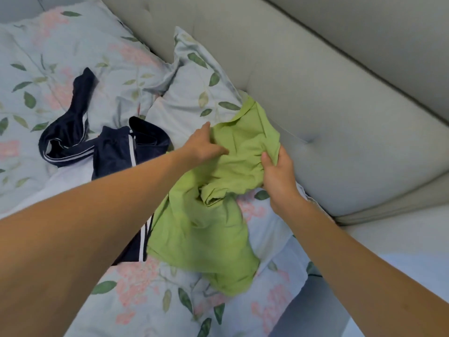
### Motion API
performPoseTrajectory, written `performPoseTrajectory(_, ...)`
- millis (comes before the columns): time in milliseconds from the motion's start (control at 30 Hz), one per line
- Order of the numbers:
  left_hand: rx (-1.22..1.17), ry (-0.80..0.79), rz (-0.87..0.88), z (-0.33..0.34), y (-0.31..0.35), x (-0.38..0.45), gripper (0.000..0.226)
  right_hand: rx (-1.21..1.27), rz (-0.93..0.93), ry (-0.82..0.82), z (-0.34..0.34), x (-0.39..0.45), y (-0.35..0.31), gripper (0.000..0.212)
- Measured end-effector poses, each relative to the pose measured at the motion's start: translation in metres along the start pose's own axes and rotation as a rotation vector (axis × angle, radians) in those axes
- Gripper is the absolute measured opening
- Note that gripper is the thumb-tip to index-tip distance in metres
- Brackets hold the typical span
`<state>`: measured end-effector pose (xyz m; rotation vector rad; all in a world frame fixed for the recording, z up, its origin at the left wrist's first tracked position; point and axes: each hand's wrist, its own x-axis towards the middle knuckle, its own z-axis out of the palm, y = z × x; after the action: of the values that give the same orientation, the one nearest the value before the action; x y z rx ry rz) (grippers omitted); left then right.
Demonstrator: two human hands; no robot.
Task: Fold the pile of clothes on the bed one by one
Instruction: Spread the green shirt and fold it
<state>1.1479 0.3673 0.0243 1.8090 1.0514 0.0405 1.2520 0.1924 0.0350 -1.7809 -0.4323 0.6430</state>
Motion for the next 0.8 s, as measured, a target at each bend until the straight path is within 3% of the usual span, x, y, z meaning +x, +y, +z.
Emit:
performPoseTrajectory(67, -0.011, -0.059, -0.071, 0.008, -0.003, 0.007, 0.088, 0.01, 0.001, -0.02, -0.008, 0.0, 0.003, 0.039)
performPoseTrajectory(133, -0.049, -0.146, -0.114, 0.019, -0.008, 0.005, 0.057, 0.01, 0.0, -0.031, -0.015, 0.0, 0.005, 0.039)
performPoseTrajectory(200, -0.045, -0.201, -0.073, 0.026, -0.013, -0.006, 0.03, 0.011, -0.017, -0.018, -0.016, -0.004, 0.004, 0.035)
performPoseTrajectory(267, -0.087, -0.157, 0.009, 0.024, -0.015, -0.022, 0.014, 0.016, -0.054, 0.006, -0.013, -0.01, -0.002, 0.033)
performPoseTrajectory(533, -0.405, 0.222, 0.183, -0.092, 0.003, -0.083, 0.015, 0.035, -0.289, -0.027, 0.047, -0.037, -0.105, 0.027)
performPoseTrajectory(800, -0.419, 0.425, 0.301, -0.269, 0.072, -0.216, 0.017, -0.006, -0.493, -0.065, 0.099, -0.114, -0.287, 0.025)
